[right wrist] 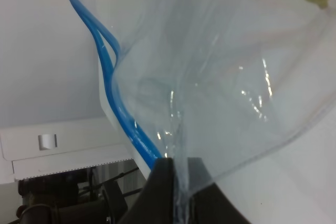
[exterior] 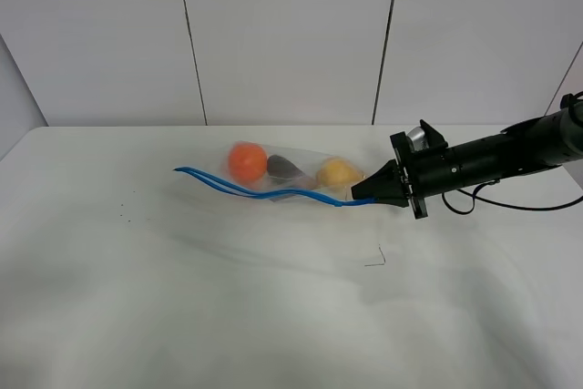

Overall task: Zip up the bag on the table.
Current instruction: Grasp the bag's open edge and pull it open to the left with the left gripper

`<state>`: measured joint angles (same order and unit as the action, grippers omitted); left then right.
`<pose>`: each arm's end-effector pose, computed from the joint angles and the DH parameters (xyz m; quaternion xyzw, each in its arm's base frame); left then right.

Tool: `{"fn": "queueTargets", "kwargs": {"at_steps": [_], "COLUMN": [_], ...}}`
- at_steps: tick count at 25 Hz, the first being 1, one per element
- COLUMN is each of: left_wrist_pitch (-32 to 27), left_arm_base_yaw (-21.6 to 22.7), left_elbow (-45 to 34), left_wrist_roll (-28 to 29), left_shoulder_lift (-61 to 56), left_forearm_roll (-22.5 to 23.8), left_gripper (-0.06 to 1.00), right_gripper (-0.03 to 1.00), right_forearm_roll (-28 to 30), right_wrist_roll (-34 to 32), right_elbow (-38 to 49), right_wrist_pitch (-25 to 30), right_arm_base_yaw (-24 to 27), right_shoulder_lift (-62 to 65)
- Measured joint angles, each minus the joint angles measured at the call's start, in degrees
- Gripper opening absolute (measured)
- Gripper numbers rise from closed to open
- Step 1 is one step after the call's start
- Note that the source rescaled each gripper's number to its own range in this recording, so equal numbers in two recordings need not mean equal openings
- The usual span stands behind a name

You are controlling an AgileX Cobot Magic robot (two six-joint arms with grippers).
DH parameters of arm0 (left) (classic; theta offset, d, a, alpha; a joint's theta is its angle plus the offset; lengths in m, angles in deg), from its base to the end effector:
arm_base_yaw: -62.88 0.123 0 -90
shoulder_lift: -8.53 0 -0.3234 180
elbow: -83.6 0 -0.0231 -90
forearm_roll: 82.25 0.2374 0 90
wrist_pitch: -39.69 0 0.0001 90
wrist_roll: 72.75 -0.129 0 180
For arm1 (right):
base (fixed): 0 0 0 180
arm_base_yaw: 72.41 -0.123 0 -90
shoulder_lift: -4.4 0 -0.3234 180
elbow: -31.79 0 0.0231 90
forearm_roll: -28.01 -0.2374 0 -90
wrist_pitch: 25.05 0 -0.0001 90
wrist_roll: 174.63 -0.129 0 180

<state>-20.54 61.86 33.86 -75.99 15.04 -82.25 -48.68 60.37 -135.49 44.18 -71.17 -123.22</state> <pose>-0.0213 0.0004 0.2532 0.0316 0.8497 0.0102 0.5263 0.3769 0.1093 0.1583 -0.0211 0.8395 0.5395 0.0614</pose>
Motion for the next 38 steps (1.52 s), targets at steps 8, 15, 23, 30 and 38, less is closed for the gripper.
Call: {"fn": "queueTargets", "kwargs": {"at_steps": [8, 15, 23, 30, 38], "left_wrist_pitch": [0.0, 1.3, 7.2, 18.4, 33.7], "left_arm_base_yaw": [0.0, 0.0, 0.0, 0.0, -4.1], "left_elbow": [0.0, 1.8, 16.5, 25.7, 26.9], "left_wrist_roll": [0.0, 0.0, -1.3, -18.6, -49.8], "left_shoulder_lift": [0.0, 1.6, 27.5, 49.8, 65.1], "left_forearm_roll": [0.0, 0.3, 0.3, 0.3, 0.6], "left_gripper": [1.0, 1.0, 1.0, 1.0, 1.0], "right_gripper": [0.0, 0.0, 0.0, 0.0, 0.0], "right_forearm_roll": [-1.0, -1.2, -1.6, -1.6, -1.6], "right_wrist_roll": [0.0, 0.0, -0.7, -0.9, -0.9], "right_elbow": [0.0, 0.0, 0.0, 0.0, 0.0], "right_wrist_pitch": [0.0, 0.0, 0.0, 0.0, 0.0], "right_arm_base_yaw": [0.0, 0.0, 0.0, 0.0, 0.0], "right_shoulder_lift": [0.0, 0.0, 0.0, 0.0, 0.0]}}
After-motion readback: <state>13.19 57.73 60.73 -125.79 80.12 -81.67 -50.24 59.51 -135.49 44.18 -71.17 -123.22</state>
